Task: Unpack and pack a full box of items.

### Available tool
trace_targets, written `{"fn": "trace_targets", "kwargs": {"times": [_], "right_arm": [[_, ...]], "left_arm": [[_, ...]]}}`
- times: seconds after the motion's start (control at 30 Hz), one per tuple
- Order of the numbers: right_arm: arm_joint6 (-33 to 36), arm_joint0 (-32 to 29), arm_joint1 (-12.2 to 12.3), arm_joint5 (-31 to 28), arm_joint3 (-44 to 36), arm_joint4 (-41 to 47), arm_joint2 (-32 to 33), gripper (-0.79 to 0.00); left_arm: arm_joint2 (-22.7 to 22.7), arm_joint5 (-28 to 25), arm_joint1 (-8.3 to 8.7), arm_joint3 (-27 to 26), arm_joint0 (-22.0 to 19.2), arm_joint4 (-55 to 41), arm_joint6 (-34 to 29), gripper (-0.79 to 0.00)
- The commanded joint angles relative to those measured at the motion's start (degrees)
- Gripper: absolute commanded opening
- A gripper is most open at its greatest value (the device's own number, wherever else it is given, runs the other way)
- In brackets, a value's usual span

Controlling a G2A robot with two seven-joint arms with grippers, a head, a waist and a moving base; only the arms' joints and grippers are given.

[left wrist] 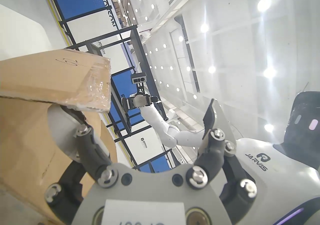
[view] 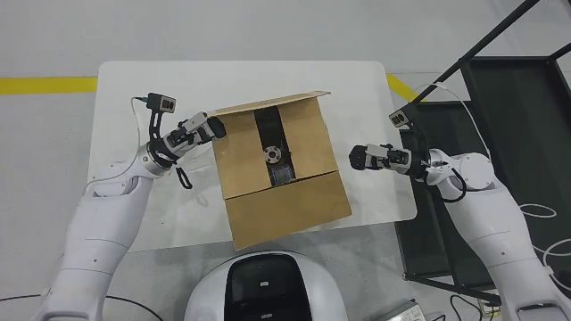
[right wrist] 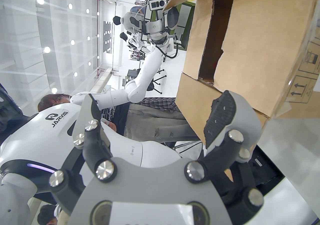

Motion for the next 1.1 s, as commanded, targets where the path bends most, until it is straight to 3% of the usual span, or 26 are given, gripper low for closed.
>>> {"fn": "trace_targets", "kwargs": {"times": [0.0, 0.17, 0.37, 0.87, 1.07], "right_arm": [[0.00, 0.00, 0.00, 0.00, 0.00, 0.00, 0.00, 0.000], [0.00, 0.00, 0.00, 0.00, 0.00, 0.00, 0.00, 0.000], [0.00, 0.00, 0.00, 0.00, 0.00, 0.00, 0.00, 0.000], [0.00, 0.00, 0.00, 0.00, 0.00, 0.00, 0.00, 0.000], [0.00, 0.00, 0.00, 0.00, 0.00, 0.00, 0.00, 0.000]], "left_arm": [[0.00, 0.00, 0.00, 0.00, 0.00, 0.00, 0.00, 0.000], [0.78, 2.23, -0.20, -3.22, -0.57, 5.20, 6.09, 0.000], [2.78, 1.02, -0.86, -3.47, -2.91, 10.53, 11.28, 0.000], [6.11, -4.02, -2.78, 6.90, -9.76, 12.76, 17.34, 0.000], [6.20, -4.20, -2.84, 7.15, -9.89, 12.80, 17.41, 0.000]]}}
